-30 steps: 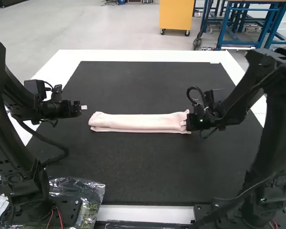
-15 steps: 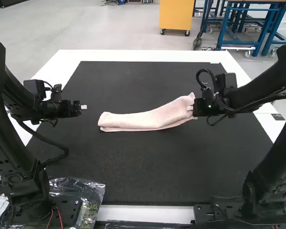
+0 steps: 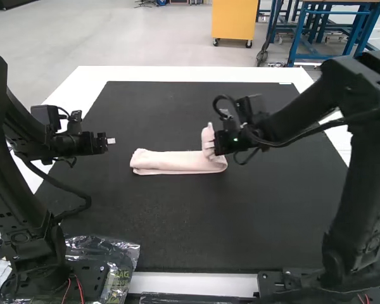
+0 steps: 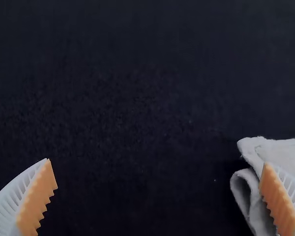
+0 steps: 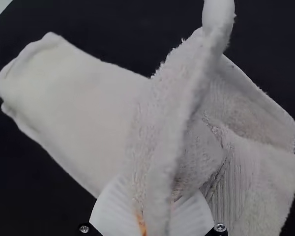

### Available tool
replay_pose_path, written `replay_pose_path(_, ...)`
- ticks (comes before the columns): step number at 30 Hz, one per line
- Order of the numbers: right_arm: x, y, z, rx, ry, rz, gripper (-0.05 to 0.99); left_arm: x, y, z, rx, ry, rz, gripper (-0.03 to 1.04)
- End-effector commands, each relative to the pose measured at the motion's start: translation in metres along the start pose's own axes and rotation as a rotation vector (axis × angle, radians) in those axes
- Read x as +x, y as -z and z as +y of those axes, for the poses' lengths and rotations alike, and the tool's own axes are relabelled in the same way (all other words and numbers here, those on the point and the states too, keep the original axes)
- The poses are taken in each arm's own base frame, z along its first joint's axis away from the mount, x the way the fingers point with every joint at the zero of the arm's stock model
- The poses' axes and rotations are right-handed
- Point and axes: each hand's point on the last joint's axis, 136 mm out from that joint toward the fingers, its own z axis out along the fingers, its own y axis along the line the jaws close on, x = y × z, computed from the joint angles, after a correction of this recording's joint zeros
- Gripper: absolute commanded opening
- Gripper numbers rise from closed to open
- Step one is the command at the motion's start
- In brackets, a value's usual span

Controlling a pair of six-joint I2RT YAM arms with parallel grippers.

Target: Fold the towel.

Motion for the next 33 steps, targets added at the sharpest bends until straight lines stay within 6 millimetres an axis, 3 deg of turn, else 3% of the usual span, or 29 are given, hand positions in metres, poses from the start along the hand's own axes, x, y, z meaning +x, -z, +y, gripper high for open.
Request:
replay_pose_path(1, -0.017, -0.016, 0.021, -0.031, 0.023, -0.022, -0.03, -0.006, 0.005, 0.000, 0.006, -0.031, -0.030, 0.97)
replay_pose_path(8, -0.025, -0.053, 0.055, -0.089, 0.062, -0.010, -0.03, -0.001, 0.006, -0.003, 0.023, -0.033, -0.039, 0.97)
replay_pose_path(17, -0.033, -0.091, 0.096, -0.159, 0.081, -0.006, -0.03, -0.002, 0.013, 0.014, -0.013, -0.014, -0.059, 0.97)
replay_pose_path(30, -0.032, -0.125, 0.138, -0.227, 0.089, 0.007, -0.02, 0.008, 0.027, 0.038, -0.064, -0.003, -0.060, 0.97)
replay_pose_path(31, -0.033, -0.127, 0.141, -0.237, 0.079, 0.010, 0.00, 0.008, 0.028, 0.040, -0.069, -0.003, -0.062, 0.97)
replay_pose_path(33, -0.035, -0.130, 0.145, -0.248, 0.057, 0.011, 0.17, 0.009, 0.029, 0.042, -0.074, -0.003, -0.060, 0.97)
